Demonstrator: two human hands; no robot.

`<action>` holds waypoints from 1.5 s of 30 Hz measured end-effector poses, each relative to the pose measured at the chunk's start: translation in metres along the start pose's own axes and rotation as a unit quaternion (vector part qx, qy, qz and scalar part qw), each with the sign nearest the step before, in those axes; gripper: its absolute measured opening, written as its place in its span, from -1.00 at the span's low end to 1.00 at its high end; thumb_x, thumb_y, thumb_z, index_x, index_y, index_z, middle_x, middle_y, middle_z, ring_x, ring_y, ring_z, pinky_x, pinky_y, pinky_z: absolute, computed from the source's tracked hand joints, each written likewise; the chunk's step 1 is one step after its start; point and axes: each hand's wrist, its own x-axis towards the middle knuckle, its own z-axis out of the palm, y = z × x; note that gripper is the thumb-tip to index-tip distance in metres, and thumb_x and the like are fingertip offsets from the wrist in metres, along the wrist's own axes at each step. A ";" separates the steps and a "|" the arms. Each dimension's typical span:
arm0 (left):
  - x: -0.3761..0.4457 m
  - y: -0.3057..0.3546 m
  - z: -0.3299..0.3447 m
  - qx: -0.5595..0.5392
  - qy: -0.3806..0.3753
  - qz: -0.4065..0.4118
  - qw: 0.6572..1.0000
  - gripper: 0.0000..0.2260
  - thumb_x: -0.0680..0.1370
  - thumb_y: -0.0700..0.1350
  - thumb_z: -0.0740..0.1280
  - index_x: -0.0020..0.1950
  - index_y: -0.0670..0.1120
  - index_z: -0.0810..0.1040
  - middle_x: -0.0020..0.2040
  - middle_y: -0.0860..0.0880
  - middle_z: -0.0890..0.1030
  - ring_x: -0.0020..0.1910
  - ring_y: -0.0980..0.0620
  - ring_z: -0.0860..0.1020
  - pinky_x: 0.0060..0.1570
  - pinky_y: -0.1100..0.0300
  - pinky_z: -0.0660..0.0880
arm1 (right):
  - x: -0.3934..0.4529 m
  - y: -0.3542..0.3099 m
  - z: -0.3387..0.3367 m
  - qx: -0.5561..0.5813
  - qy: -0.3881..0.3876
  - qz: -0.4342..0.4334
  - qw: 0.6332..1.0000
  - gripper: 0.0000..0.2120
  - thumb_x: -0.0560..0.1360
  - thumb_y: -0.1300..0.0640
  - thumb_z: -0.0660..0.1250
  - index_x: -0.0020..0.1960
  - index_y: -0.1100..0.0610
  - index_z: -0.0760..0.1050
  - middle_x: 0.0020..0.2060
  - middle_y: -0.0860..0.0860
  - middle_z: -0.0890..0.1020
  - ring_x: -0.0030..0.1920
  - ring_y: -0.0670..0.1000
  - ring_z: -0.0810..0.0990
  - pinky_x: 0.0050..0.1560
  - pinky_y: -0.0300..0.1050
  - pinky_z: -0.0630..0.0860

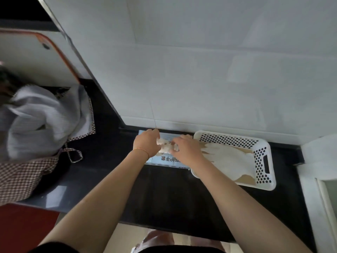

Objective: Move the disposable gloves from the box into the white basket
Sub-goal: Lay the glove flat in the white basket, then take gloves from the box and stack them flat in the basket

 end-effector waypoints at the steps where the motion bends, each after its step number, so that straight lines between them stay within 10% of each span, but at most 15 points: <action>1: 0.000 -0.006 -0.001 0.006 -0.005 -0.010 1.000 -0.81 0.53 -0.09 0.30 0.13 -0.02 0.52 0.10 -0.01 0.57 0.03 -0.07 0.56 0.00 0.11 0.46 | 0.001 -0.003 0.001 0.003 -0.002 0.006 1.000 -0.71 0.54 -0.07 0.27 0.20 0.01 0.52 0.04 -0.04 0.55 0.14 0.05 0.46 0.05 -0.02 0.39; 8: 0.005 -0.015 -0.003 -0.040 -0.057 0.011 0.998 -0.69 0.46 0.19 0.38 0.06 0.03 0.45 -0.11 0.04 0.60 -0.25 0.05 0.57 -0.15 0.11 0.55 | 0.007 -0.015 0.000 0.040 0.018 0.047 0.998 -0.77 0.55 0.03 0.27 0.18 -0.02 0.53 0.04 -0.04 0.52 0.15 0.04 0.46 0.10 -0.06 0.34; 19: 0.015 -0.012 -0.026 -0.021 -0.028 0.048 0.998 -0.79 0.56 -0.03 0.32 0.14 -0.07 0.58 0.12 -0.05 0.58 0.02 -0.05 0.57 0.03 0.04 0.57 | 0.007 -0.021 -0.007 0.076 0.024 0.065 0.995 -0.78 0.55 0.17 0.25 0.18 0.05 0.52 0.07 -0.02 0.56 0.15 0.03 0.49 0.07 -0.13 0.35; 25: 0.005 -0.032 0.001 -0.032 -0.122 0.043 0.991 -0.08 0.34 0.10 0.55 0.56 0.10 0.10 0.55 0.04 0.16 0.51 -0.07 0.13 0.40 -0.17 0.27 | 0.022 -0.040 0.005 0.126 -0.039 0.030 0.991 -0.63 0.61 0.15 0.20 0.40 0.05 0.43 0.25 0.05 0.51 0.29 0.09 0.44 0.25 0.03 0.43; 45: 0.001 -0.034 0.019 -0.013 -0.052 0.040 0.998 -0.01 0.36 0.21 0.48 0.59 0.08 -0.07 0.57 0.04 0.11 0.54 -0.02 0.10 0.35 -0.18 0.30 | 0.024 -0.033 -0.002 0.253 -0.005 0.140 0.957 -0.85 0.47 0.18 0.41 -0.20 -0.01 0.49 -0.13 -0.07 0.61 -0.06 -0.03 0.56 -0.10 -0.15 0.50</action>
